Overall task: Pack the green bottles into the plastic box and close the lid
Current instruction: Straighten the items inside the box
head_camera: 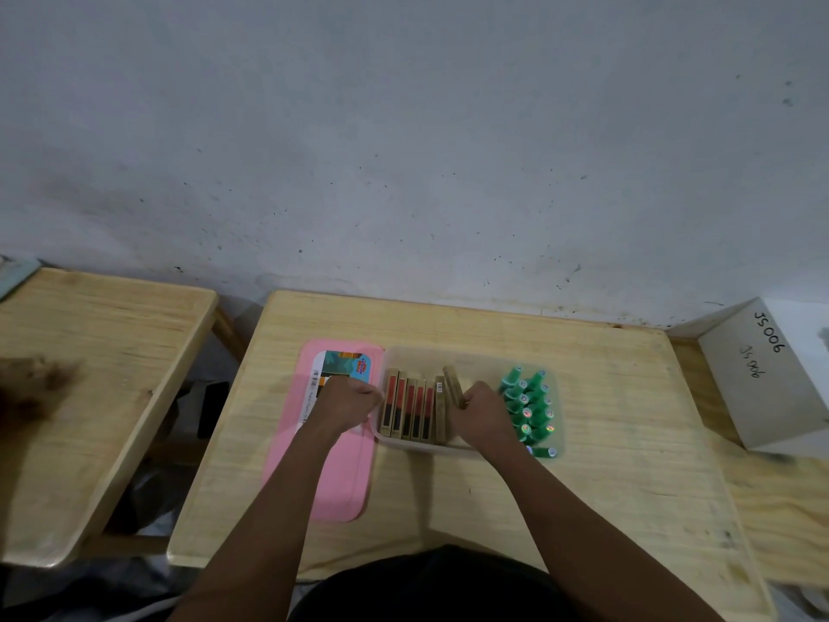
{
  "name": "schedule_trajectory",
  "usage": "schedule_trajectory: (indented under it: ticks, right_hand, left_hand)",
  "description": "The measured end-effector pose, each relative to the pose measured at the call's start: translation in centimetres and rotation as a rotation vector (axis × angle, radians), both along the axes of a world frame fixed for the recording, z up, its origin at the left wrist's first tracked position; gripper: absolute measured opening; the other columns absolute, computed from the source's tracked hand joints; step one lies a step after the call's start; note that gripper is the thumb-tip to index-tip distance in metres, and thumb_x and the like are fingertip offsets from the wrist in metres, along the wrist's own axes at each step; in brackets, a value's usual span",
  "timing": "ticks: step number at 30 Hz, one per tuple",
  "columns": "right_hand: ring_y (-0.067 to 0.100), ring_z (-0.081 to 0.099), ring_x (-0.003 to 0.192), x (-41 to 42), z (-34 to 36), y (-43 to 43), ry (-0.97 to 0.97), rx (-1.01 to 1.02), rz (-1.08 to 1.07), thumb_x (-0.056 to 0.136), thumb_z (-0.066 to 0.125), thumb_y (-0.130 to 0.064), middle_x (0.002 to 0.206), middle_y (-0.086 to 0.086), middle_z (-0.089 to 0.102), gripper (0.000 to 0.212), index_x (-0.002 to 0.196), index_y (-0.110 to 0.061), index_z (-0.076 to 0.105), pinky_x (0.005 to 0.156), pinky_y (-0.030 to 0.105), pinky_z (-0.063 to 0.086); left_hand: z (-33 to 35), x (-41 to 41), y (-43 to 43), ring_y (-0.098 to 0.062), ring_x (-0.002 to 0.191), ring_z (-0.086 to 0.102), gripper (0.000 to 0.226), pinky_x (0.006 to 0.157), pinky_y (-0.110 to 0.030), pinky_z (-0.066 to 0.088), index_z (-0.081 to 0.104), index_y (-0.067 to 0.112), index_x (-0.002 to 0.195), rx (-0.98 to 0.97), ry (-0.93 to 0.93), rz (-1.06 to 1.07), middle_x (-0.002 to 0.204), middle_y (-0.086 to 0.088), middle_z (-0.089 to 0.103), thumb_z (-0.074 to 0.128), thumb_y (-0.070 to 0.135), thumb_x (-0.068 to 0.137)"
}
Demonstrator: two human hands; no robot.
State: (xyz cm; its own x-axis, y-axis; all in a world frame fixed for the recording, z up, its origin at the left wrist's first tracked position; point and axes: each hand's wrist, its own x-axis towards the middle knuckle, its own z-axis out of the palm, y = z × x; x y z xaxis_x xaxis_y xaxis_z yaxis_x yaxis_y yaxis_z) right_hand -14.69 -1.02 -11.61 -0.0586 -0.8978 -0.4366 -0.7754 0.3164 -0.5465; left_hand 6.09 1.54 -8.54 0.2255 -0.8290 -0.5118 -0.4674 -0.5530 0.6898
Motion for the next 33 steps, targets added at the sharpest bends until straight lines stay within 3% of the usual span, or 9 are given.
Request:
schedule_trajectory:
  ticks: [4, 7, 10, 12, 14, 21, 26, 29, 33]
  right_hand:
    - [0.019, 0.061, 0.067, 0.3, 0.5, 0.5, -0.096, -0.054, -0.027, 0.086, 0.065, -0.025, 0.074, 0.005, 0.066, 0.015, 0.082, -0.011, 0.06, 0.055, 0.029, 0.044]
    - [0.019, 0.061, 0.056, 0.3, 0.4, 0.2, -0.249, 0.01, -0.042, 0.09, 0.057, -0.024, 0.06, 0.01, 0.065, 0.035, 0.06, -0.007, 0.063, 0.063, 0.035, 0.051]
    - [0.02, 0.074, 0.073, 0.4, 0.3, 0.2, -0.413, 0.122, -0.084, 0.094, 0.046, -0.02, 0.08, 0.022, 0.072, 0.038, 0.072, 0.006, 0.064, 0.081, 0.051, 0.058]
    - [0.024, 0.073, 0.083, 0.6, 0.8, 0.4, -0.474, 0.162, -0.125, 0.099, 0.04, -0.015, 0.087, 0.015, 0.073, 0.035, 0.077, -0.007, 0.067, 0.084, 0.049, 0.056]
    - [0.024, 0.071, 0.079, 0.7, 1.2, 0.5, -0.51, 0.179, -0.157, 0.099, 0.037, -0.011, 0.086, 0.012, 0.072, 0.035, 0.079, -0.014, 0.066, 0.08, 0.044, 0.057]
    - [0.02, 0.061, 0.066, 1.0, 1.6, 0.3, -0.658, 0.292, -0.271, 0.101, 0.033, -0.004, 0.075, 0.013, 0.065, 0.036, 0.085, -0.005, 0.065, 0.063, 0.033, 0.055]
    - [0.011, 0.044, 0.053, 1.0, 1.3, -0.1, -0.796, 0.344, -0.325, 0.099, 0.028, -0.003, 0.071, 0.006, 0.054, 0.032, 0.109, -0.003, 0.058, 0.041, 0.021, 0.032]
    - [0.009, 0.039, 0.049, 1.0, 0.9, -0.1, -0.819, 0.321, -0.351, 0.103, 0.041, -0.018, 0.069, 0.005, 0.05, 0.023, 0.1, -0.003, 0.058, 0.038, 0.019, 0.027]
    - [0.012, 0.046, 0.05, 1.0, 0.8, 0.2, -0.719, 0.268, -0.245, 0.096, 0.059, -0.029, 0.064, 0.006, 0.053, 0.029, 0.091, -0.001, 0.066, 0.043, 0.023, 0.034]
  left_hand:
    - [0.0, 0.0, 0.1, -0.025, 0.09, 0.067, 0.018, 0.076, -0.033, 0.052, 0.069, 0.005, 0.099, -0.005, -0.002, 0.003, 0.096, -0.008, 0.066, 0.06, 0.016, 0.089]
    - [0.0, 0.0, 0.1, -0.026, 0.09, 0.067, 0.015, 0.074, -0.033, 0.053, 0.069, 0.006, 0.096, -0.008, 0.007, 0.005, 0.096, -0.009, 0.066, 0.06, 0.016, 0.088]
    - [-0.2, 0.1, 0.1, -0.025, 0.092, 0.066, 0.017, 0.078, -0.035, 0.055, 0.069, 0.007, 0.097, -0.008, 0.004, 0.009, 0.099, -0.009, 0.065, 0.061, 0.018, 0.088]
    - [-0.2, 0.1, 0.1, -0.025, 0.093, 0.065, 0.018, 0.08, -0.036, 0.055, 0.069, 0.007, 0.099, -0.004, 0.007, 0.014, 0.099, -0.008, 0.065, 0.061, 0.018, 0.088]
    - [-0.2, 0.1, 0.1, -0.025, 0.093, 0.065, 0.017, 0.08, -0.036, 0.055, 0.07, 0.007, 0.099, -0.006, 0.015, 0.018, 0.099, -0.008, 0.065, 0.062, 0.017, 0.087]
    - [-0.1, 0.0, 0.1, -0.026, 0.093, 0.065, 0.021, 0.074, -0.032, 0.052, 0.069, 0.005, 0.103, -0.009, 0.01, 0.02, 0.102, -0.01, 0.065, 0.061, 0.017, 0.088]
    - [-0.2, 0.0, 0.1, -0.026, 0.095, 0.065, 0.022, 0.08, -0.034, 0.053, 0.069, 0.005, 0.105, -0.009, 0.003, 0.011, 0.104, -0.009, 0.064, 0.061, 0.018, 0.089]
    - [-0.2, 0.1, 0.1, -0.026, 0.096, 0.065, 0.021, 0.081, -0.035, 0.054, 0.069, 0.006, 0.104, -0.006, 0.007, 0.019, 0.104, -0.01, 0.064, 0.061, 0.018, 0.089]
    - [-0.3, 0.1, 0.1, -0.026, 0.096, 0.065, 0.021, 0.08, -0.034, 0.054, 0.069, 0.007, 0.103, -0.01, 0.002, 0.017, 0.105, -0.01, 0.064, 0.062, 0.019, 0.088]
